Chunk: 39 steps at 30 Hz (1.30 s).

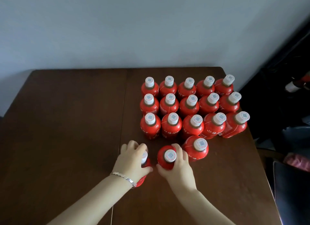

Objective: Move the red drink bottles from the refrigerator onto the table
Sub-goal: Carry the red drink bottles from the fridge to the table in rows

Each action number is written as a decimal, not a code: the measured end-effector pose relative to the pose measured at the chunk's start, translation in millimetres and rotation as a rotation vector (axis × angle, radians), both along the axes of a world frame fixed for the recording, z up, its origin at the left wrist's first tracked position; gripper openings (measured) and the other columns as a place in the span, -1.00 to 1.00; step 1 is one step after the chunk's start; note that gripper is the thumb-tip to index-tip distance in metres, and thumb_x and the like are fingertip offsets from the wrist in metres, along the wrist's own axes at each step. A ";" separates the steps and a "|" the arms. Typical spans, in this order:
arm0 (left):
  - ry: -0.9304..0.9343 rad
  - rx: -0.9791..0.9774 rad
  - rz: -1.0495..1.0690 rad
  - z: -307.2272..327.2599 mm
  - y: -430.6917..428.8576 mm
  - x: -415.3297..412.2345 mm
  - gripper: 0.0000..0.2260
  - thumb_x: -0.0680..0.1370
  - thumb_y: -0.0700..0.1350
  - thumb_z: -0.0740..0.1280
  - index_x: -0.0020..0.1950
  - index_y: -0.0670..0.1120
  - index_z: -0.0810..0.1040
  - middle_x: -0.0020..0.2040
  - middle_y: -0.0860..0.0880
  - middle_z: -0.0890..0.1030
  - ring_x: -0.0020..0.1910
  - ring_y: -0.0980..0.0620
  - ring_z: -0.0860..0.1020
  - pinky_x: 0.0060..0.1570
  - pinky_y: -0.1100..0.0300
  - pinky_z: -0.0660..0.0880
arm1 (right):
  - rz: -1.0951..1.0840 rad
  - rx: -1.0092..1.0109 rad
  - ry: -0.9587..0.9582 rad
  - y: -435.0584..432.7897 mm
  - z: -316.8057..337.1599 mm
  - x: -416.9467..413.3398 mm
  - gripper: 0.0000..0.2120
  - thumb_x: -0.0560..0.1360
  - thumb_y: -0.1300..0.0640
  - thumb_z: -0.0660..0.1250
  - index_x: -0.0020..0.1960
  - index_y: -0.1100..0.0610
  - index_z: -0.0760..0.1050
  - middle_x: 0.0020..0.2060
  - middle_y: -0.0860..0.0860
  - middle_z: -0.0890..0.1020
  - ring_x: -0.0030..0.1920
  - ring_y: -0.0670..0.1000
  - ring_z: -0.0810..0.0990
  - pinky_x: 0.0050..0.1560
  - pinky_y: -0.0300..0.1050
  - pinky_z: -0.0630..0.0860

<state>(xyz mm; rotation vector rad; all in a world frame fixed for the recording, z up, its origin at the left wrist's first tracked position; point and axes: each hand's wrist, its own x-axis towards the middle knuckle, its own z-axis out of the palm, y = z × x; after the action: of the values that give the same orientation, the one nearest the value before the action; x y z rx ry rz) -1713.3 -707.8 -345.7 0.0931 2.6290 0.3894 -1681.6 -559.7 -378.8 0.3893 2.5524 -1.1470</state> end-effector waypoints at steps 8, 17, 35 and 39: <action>-0.360 0.446 0.681 -12.2 -19.0 21.7 -0.41 0.33 0.04 0.52 0.27 0.09 0.34 0.22 -0.03 0.46 0.19 -0.13 0.49 -0.06 -0.03 0.62 | -0.066 0.011 -0.131 -10.7 5.2 4.2 -0.19 0.50 -0.08 0.34 0.53 -0.01 -0.12 0.39 0.10 0.32 0.28 0.12 0.51 0.21 -0.10 0.45; -0.191 0.726 0.875 -28.4 15.3 0.2 -0.46 0.14 0.04 0.50 0.08 0.15 0.44 -0.08 0.08 0.57 0.00 -0.07 0.59 0.00 -0.08 0.59 | -0.246 -0.229 -0.237 -17.4 -1.3 -0.9 -0.19 0.45 0.08 0.43 0.49 0.18 0.00 0.35 0.20 0.37 0.31 0.15 0.44 0.30 -0.03 0.40; -0.268 0.778 0.916 -23.3 33.6 -19.4 -0.35 0.46 -0.11 0.41 0.43 0.06 0.12 0.11 0.00 0.38 -0.20 0.11 0.42 -0.06 0.00 0.60 | -0.734 -0.580 -0.355 52.7 -22.8 -2.4 -0.44 0.38 0.35 0.38 0.33 0.31 0.30 -0.12 0.18 0.66 -0.12 0.07 0.67 0.14 0.04 0.56; -0.275 0.758 0.903 -22.5 33.6 -17.2 -0.33 0.46 -0.09 0.41 0.43 0.08 0.10 0.16 0.02 0.36 0.09 -0.04 0.41 -0.02 -0.07 0.59 | -0.562 -0.457 -0.329 49.8 -17.7 -15.9 -0.30 0.05 0.15 0.42 0.17 0.27 0.39 -0.19 0.14 0.55 -0.26 0.01 0.53 -0.28 -0.14 0.53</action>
<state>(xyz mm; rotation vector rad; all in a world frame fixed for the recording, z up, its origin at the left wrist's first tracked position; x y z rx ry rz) -1730.6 -674.2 -368.2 -0.8528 1.9687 1.5391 -1697.5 -509.9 -396.5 1.1088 1.8665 -1.6404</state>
